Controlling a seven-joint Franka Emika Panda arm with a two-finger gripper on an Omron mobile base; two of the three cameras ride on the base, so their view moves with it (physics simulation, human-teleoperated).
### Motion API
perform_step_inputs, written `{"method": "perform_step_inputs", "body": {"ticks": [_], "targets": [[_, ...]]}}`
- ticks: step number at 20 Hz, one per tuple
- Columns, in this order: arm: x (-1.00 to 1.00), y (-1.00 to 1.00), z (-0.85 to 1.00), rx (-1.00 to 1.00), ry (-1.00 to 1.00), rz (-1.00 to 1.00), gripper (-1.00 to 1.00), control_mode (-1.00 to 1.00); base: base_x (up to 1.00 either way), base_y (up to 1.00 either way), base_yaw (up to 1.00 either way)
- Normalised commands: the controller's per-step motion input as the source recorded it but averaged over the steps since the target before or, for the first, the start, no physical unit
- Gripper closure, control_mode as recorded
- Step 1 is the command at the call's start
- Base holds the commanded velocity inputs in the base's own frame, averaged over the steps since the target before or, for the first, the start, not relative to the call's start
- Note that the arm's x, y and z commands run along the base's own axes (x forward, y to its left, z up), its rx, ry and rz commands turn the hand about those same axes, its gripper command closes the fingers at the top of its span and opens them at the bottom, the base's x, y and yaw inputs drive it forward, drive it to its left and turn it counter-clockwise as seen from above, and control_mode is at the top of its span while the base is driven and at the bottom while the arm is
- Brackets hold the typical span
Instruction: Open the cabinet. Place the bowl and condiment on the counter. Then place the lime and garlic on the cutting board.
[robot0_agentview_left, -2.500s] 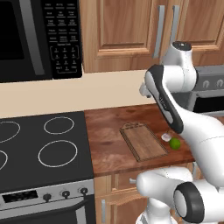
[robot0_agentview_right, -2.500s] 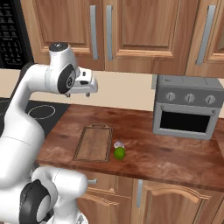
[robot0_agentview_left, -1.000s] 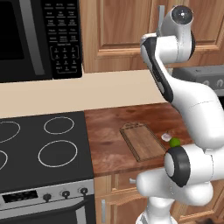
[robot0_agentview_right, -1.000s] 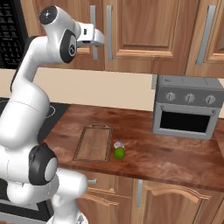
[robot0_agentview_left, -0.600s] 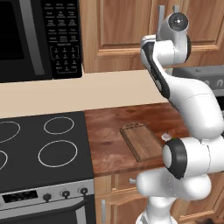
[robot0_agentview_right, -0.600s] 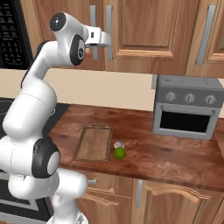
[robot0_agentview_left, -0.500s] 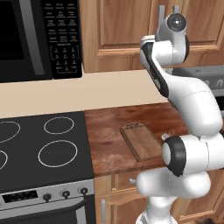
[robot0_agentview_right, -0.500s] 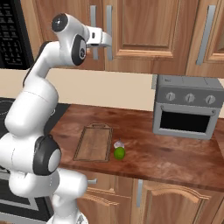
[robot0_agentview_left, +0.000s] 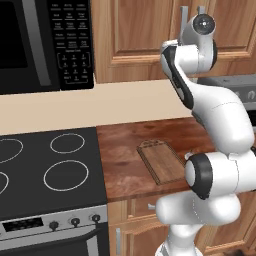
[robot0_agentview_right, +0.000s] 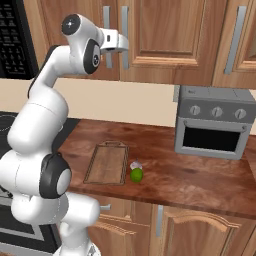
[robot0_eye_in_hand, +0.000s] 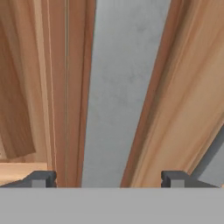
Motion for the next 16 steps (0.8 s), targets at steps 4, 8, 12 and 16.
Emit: {"method": "perform_step_inputs", "body": {"ticks": [4, 8, 12, 16], "targets": [[0.36, -0.06, -0.29, 0.0, -0.04, 0.0, 1.0, -1.0, 0.0, 0.0, 0.0], [0.17, -0.09, -0.29, 0.0, -0.04, 0.0, 1.0, -1.0, 0.0, 0.0, 0.0], [0.01, -0.06, -0.1, 0.0, -0.02, -0.01, 1.0, -1.0, 0.0, 0.0, 0.0], [-0.08, 0.0, 0.0, 0.0, 0.0, 0.0, 1.0, -1.0, 0.0, 0.0, 0.0]]}}
